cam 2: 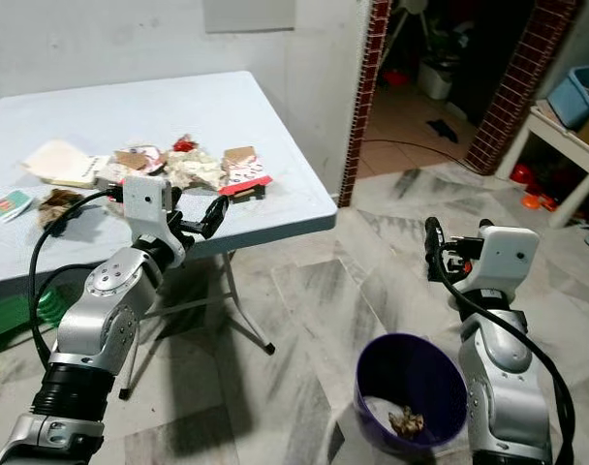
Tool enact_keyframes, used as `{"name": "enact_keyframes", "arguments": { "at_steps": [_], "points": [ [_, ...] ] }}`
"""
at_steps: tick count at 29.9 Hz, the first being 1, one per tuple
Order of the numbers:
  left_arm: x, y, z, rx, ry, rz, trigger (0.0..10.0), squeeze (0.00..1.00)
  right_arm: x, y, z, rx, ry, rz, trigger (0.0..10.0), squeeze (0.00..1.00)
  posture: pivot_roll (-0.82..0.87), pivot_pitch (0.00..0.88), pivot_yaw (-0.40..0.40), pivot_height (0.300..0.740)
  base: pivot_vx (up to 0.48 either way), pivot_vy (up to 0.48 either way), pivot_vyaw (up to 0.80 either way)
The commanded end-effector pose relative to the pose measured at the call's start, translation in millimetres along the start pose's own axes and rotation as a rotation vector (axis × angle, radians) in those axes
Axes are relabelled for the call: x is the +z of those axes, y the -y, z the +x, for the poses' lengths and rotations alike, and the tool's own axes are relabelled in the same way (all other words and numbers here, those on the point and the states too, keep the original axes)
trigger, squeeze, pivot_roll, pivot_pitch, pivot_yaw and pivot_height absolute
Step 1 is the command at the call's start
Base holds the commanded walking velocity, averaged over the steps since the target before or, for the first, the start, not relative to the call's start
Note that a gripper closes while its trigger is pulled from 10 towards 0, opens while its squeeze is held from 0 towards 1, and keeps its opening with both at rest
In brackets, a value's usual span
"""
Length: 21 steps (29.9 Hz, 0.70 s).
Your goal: Picking trash to rubbish bin
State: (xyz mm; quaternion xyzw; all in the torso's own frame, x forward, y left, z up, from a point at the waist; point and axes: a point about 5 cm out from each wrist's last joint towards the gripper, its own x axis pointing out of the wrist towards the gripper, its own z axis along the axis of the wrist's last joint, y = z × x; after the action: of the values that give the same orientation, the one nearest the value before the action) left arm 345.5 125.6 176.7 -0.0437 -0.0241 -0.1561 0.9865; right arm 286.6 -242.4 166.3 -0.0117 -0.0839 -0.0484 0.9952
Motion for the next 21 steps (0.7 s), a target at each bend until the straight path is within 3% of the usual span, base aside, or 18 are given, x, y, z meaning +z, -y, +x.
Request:
{"name": "enact_keyframes", "arguments": {
  "at_steps": [1, 18, 21],
  "points": [
    [-2.6, 0.1, -0.9, 0.004, -0.014, 0.001, 10.0, 0.0, 3.3, -0.7, -0.2, 0.007, 0.008, -0.009, 10.0, 0.0, -0.07, 0.028, -0.006, 0.74, 0.0, 0.0, 0.8],
    [-7.5, -0.1, -3.4, 0.034, -0.046, -0.018, 10.0, 0.0, 6.1, -1.6, 0.7, 0.031, 0.013, 0.008, 10.0, 0.0, -0.06, 0.042, -0.019, 0.74, 0.0, 0.0, 0.8],
    [-9.7, 0.3, -3.5, 0.035, -0.063, -0.018, 10.0, 0.0, 6.8, -0.9, 0.9, 0.03, 0.013, 0.036, 10.0, 0.0, -0.06, 0.046, -0.022, 0.74, 0.0, 0.0, 0.0]
  ]
}}
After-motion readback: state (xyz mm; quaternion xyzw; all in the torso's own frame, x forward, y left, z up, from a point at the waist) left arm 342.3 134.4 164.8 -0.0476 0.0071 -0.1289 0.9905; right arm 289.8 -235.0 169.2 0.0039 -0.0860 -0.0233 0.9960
